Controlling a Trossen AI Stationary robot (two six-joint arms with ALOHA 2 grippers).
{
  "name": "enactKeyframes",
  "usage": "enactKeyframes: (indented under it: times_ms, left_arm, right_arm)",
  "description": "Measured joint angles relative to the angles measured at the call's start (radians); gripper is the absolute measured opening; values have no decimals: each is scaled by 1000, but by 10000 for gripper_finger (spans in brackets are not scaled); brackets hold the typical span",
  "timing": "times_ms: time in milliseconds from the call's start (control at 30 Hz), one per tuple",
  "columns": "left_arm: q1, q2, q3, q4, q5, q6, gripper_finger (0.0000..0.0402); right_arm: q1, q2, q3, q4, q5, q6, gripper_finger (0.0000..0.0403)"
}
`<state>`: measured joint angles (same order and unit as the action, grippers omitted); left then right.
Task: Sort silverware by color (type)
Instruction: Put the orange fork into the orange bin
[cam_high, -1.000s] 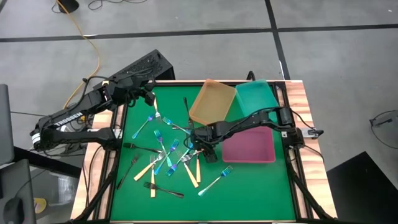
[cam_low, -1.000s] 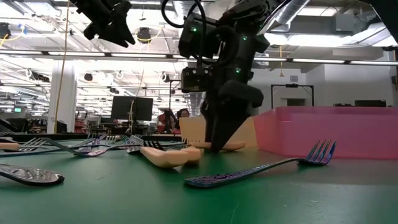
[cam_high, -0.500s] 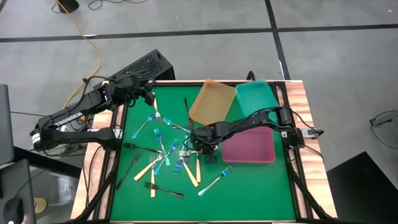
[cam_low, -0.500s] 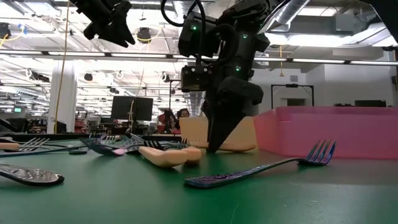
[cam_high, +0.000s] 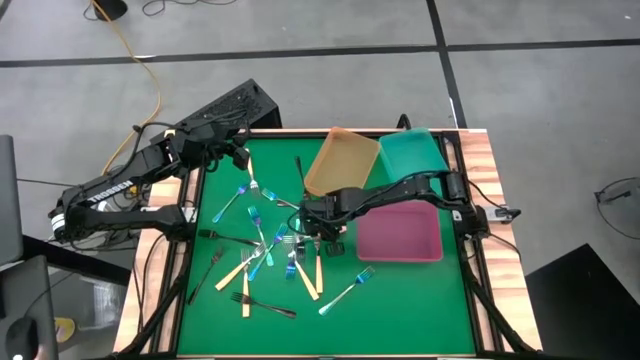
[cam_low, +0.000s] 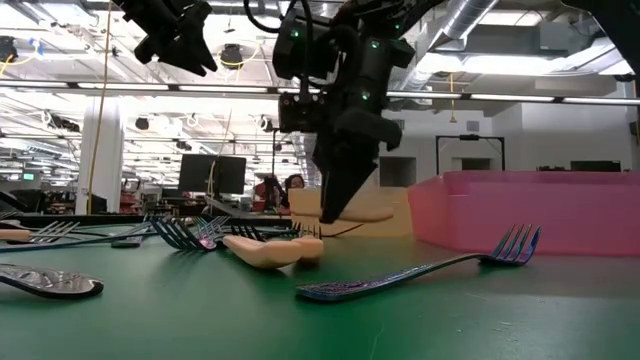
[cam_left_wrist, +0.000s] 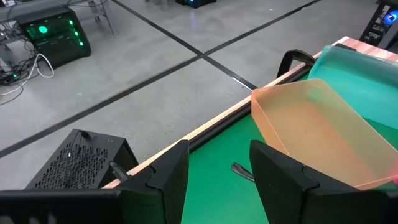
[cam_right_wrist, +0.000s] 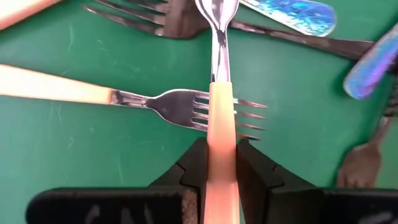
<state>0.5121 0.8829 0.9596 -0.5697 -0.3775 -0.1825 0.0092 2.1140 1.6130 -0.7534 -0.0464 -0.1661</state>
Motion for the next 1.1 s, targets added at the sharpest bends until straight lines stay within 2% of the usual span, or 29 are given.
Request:
enactKeyframes:
  times_ms: [267, 533, 733, 933, 1100]
  left_arm:
    - [0, 0, 0, -1, 0, 26, 156]
    - [0, -1, 0, -1, 0, 30, 156]
    - [0, -1, 0, -22, -1, 30, 156]
    - [0, -1, 0, -26, -2, 24, 156]
    - [0, -1, 0, -27, -2, 24, 156]
  right_arm:
    - [-35, -22, 73, -78, -2, -50, 84]
    - [-96, -108, 89, -112, -4, -98, 85]
    - [-211, -182, 89, -102, 0, -102, 85]
    - [-340, -202, 89, -119, 67, -137, 85]
    - [-424, -202, 89, -176, 80, -294, 85]
